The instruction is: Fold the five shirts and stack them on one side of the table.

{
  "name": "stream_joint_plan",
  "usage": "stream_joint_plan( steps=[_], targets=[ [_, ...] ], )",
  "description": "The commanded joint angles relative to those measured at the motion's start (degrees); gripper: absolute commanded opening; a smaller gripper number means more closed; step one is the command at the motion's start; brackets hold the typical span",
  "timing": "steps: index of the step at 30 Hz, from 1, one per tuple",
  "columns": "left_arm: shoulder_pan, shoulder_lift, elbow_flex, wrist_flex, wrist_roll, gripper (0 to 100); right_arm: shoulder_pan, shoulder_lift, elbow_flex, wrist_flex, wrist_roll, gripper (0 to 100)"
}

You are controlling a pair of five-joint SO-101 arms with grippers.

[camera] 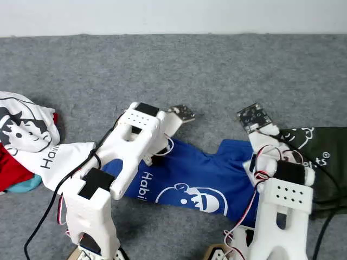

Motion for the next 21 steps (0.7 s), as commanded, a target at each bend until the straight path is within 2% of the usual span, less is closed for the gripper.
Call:
stream_joint_plan(
  steps=[1,5,10,16,21],
  targets=[
    [-0.5,-0.9,-3.8,0.3,0.4,1,0.3,3.9,0.7,-8.7,-7.6,24.1],
    [-5.1,-0.8,-6.5,0.3,1.1,1,-1.5,13.6,-6.9,-5.2,-11.6,24.1],
    [-9.1,-0.3,-7.7,-3.1,6.7,1,-5.8,27.6,-32.2,14.9,-10.1,24.1],
    [-8.7,-0.3,-7.4,-5.5,7.2,1,-8.7,47.6,-63.6,41.3,11.3,24.1],
    [-8.7,-0.3,-7.3,-4.8,7.2,1,-5.8,58.7,-68.7,42.0,23.5,24.1]
  ],
)
